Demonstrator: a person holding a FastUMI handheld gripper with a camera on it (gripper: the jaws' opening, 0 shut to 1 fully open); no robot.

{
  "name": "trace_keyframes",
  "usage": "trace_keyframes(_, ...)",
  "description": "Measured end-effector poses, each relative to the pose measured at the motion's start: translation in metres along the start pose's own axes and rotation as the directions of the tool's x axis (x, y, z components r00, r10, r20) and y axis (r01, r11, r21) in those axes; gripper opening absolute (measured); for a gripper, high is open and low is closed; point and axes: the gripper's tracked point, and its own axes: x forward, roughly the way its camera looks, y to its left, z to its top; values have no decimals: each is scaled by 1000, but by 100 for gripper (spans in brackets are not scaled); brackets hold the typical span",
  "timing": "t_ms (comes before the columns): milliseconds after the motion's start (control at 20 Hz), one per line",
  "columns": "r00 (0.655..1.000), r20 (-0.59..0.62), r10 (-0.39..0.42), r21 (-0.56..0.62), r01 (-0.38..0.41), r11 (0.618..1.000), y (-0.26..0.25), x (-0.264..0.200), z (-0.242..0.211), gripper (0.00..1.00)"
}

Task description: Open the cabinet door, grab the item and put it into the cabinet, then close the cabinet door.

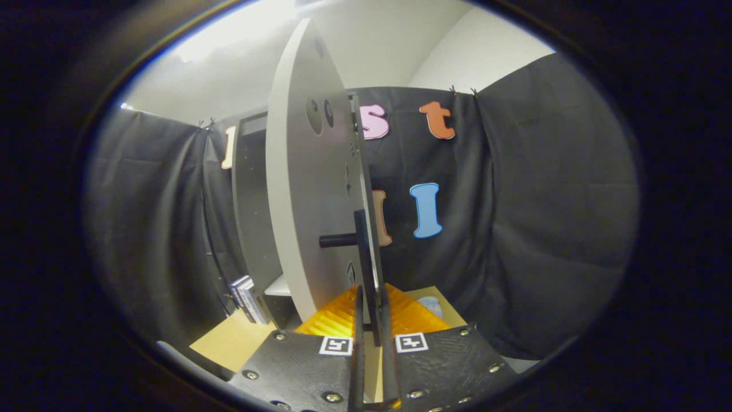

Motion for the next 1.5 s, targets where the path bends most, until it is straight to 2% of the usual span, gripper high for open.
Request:
trace_keyframes(250, 1000, 2, 25, -18, -25, 1000, -21, 3, 4, 13)
trace_keyframes(550, 1000, 5, 11, 12, -11, 1000, -59, 6, 10, 13)
trace_keyframes(800, 999, 0, 37, 14, -37, 999, -59, 7, 9, 13)
trace_keyframes(1100, 1000, 10, 6, 17, -6, 1000, -55, -16, 17, 13)
trace_keyframes(1450, 995, 28, -91, 10, 91, 996, -28, -60, 18, 13)
trace_keyframes(1500, 995, 21, -99, 13, 99, 995, -18, -65, 16, 17)
